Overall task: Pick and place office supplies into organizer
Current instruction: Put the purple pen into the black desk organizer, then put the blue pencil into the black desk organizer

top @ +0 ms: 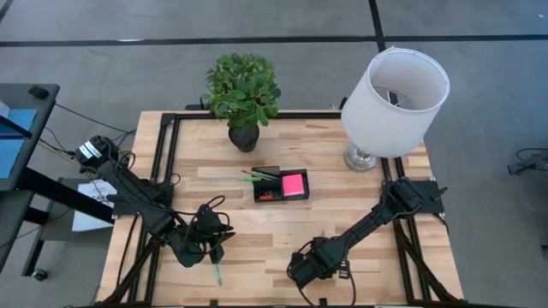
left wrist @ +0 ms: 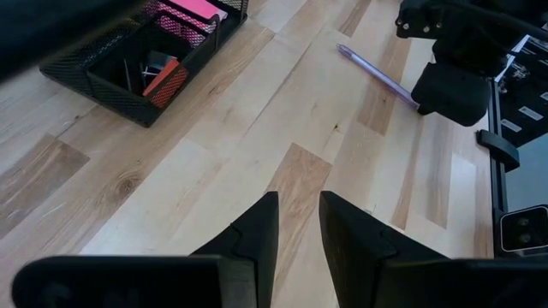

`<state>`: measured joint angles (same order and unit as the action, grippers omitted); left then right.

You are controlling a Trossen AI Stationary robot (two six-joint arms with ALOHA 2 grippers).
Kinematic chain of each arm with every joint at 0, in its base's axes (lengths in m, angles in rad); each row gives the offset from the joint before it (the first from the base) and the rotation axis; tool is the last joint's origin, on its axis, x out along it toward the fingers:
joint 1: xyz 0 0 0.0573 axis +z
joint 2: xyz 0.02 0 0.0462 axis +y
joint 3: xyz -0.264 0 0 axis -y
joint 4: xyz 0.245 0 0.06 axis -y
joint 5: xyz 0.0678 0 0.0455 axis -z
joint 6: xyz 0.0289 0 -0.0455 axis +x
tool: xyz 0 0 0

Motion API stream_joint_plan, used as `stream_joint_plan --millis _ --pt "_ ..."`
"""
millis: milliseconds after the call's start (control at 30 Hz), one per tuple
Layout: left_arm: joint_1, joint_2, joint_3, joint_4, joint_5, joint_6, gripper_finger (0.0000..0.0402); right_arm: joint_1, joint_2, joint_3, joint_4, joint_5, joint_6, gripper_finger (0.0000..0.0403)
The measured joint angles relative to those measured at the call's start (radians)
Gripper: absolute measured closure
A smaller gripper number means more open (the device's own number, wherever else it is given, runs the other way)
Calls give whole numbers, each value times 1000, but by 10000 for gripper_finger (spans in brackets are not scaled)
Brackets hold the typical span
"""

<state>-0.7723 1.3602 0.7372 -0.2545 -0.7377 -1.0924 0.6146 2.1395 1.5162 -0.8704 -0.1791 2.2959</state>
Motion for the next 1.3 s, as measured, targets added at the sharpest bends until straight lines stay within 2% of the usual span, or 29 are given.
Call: stream_joint_plan --millis 167,333,700,1100,1300 --pt "0 0 0 0 0 0 322 1 0 0 5 6 -12 395" --pt "0 0 0 0 0 0 322 1 0 0 5 6 -16 384" --pt "0 0 0 0 0 0 322 1 -15 -2 21 3 -83 400" --pt "0 0 0 0 0 0 322 9 -136 -1 -30 1 -125 401" --pt "0 0 0 0 0 0 322 -4 -202 1 -35 1 -220 401"
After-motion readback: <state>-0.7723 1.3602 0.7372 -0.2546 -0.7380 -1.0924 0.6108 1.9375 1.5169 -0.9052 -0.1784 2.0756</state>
